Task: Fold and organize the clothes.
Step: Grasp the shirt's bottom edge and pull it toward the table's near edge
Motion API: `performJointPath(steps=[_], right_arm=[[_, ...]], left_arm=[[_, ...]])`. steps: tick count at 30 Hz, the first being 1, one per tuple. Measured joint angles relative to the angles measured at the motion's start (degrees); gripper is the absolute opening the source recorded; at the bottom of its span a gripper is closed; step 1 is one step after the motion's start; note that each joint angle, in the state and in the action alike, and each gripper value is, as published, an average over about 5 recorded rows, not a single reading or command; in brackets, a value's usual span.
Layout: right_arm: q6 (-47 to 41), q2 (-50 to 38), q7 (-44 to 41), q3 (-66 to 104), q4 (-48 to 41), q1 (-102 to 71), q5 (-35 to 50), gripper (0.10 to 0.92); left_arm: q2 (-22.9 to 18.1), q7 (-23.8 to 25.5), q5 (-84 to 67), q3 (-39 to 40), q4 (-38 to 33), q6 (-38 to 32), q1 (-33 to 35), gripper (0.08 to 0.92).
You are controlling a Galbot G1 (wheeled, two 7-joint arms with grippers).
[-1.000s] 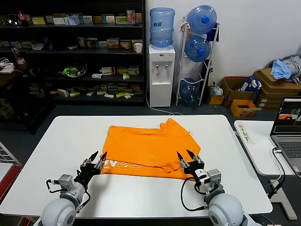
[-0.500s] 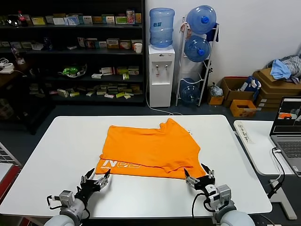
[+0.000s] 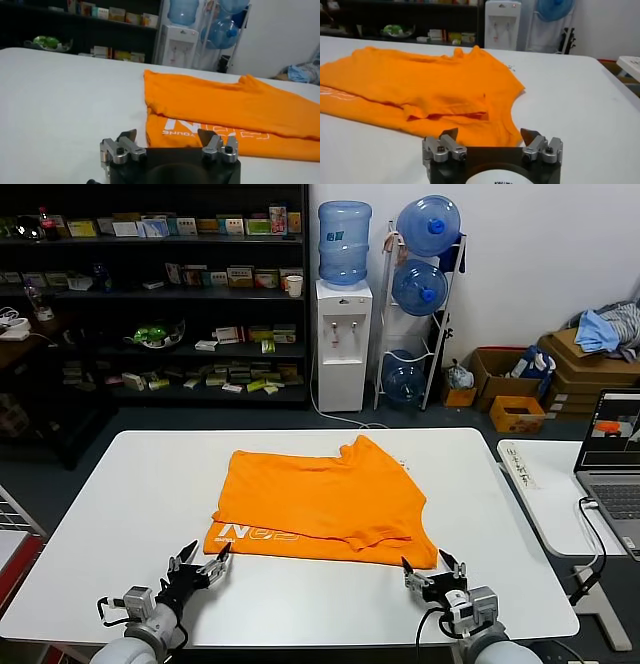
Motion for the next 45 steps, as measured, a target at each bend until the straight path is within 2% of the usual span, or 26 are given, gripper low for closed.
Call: performJointPath(steps=[6,10,33,35,45], right_arm=[[-0.4,0.1,0.4,-0.1,0.0,0.1,0.7,0.823],[-0.6,0.3,0.5,-0.5,-0.2,0.5,1.0,0.785],[-1.7,-0.6,1.7,-0.8,0.5,-0.1,2.3,0.145],[-1.7,-0.7,1.7,-0.8,0.8,-0.2,2.5,0.126],[-2.8,-2.2,3.2,-0.3,3.6,-2.1,4.1,0.125]], left_arm=[[0.3,-0.2,-0.1,0.3,0.4,0.4,-0.1,0.822],[0.9,-0.5,-0.6,0.7,0.3,1.1,-0.5,0.776],[5.5,-2.0,-3.8,2.3,-1.3,5.5,-1.5,0.129],[6.2,-2.3,-4.2,2.3,-1.7,5.8,-1.5,0.098],[10.0,-3.8,-6.3,1.0,-4.3,7.0,0.0,0.091]])
